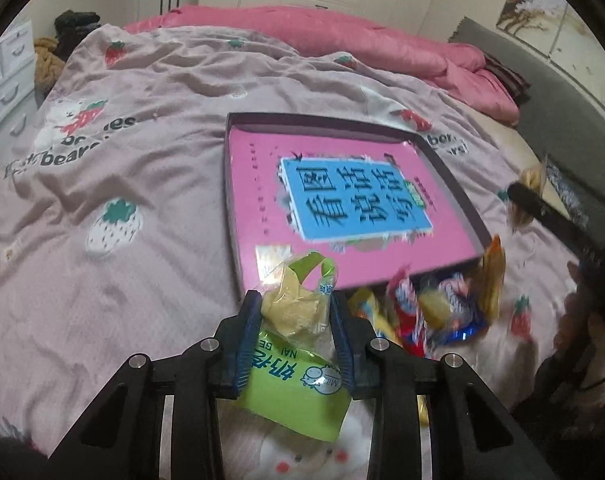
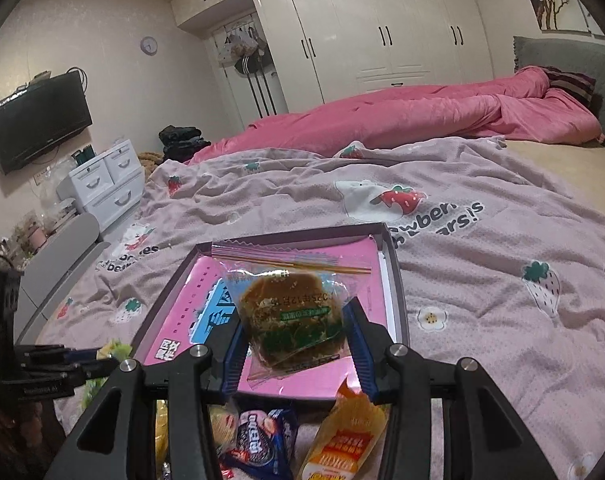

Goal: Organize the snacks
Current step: 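Carry pastry into tray and open right gripper while left carries green bag over tray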

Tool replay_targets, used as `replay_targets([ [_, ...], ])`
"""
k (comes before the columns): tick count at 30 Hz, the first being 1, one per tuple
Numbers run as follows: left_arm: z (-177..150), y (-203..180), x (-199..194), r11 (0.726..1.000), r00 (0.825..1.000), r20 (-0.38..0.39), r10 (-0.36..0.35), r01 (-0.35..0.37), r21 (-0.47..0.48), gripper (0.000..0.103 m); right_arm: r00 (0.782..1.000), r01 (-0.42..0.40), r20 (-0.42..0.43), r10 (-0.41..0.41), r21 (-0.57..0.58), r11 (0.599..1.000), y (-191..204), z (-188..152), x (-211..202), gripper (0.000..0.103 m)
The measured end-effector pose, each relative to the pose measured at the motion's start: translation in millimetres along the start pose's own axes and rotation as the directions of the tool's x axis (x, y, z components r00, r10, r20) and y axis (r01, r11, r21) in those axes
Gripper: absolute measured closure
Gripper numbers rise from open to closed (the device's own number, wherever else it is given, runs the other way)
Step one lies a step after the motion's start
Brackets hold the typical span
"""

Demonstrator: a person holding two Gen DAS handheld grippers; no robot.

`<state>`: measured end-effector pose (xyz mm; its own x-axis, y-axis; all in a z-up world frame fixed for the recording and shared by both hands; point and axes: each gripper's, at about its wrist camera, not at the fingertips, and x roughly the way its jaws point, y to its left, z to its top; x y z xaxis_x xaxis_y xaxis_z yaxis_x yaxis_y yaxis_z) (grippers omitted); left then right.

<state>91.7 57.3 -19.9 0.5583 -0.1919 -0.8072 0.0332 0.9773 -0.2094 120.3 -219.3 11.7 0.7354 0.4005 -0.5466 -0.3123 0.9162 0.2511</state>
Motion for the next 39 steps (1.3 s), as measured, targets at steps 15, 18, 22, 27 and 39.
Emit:
replay_targets([
  [15,55.0,-9.0,27.1,0.999,0.995,0.094,0.028,-0.025,-0.031,0.068,0.999,0.025,-0.02,-0.025,0.005,1.0,-13.2,6.5,23.3,0.057],
  [18,59.1,-15.2,35.8,1.0,0.996,0.091,0.023,-0.022,-0.019,0.068,0.999,0.03,-0.036,-0.03,0.013,0.999,-16.9,6.0,29.1,0.057],
  [22,58.8,-22.7,50.8,1.0,0.998,0.067,0.022,-0.022,-0.004,0.068,0.998,0.029,-0.055,-0.028,0.016,0.999,-19.8,3.8,35.4,0.057],
  [27,52.2,-25.4,63.4,1.0,0.999,0.042,0.017,-0.017,0.009,0.068,0.994,0.026,-0.108,-0.022,0.036,0.999,-23.8,-2.1,48.4,0.057],
  [39,40.1,-28.1,79.8,0.999,1.0,-0.008,0.009,-0.009,0.036,0.068,0.983,0.039,-0.182,-0.035,0.018,0.999,-23.2,-16.2,64.2,0.056],
])
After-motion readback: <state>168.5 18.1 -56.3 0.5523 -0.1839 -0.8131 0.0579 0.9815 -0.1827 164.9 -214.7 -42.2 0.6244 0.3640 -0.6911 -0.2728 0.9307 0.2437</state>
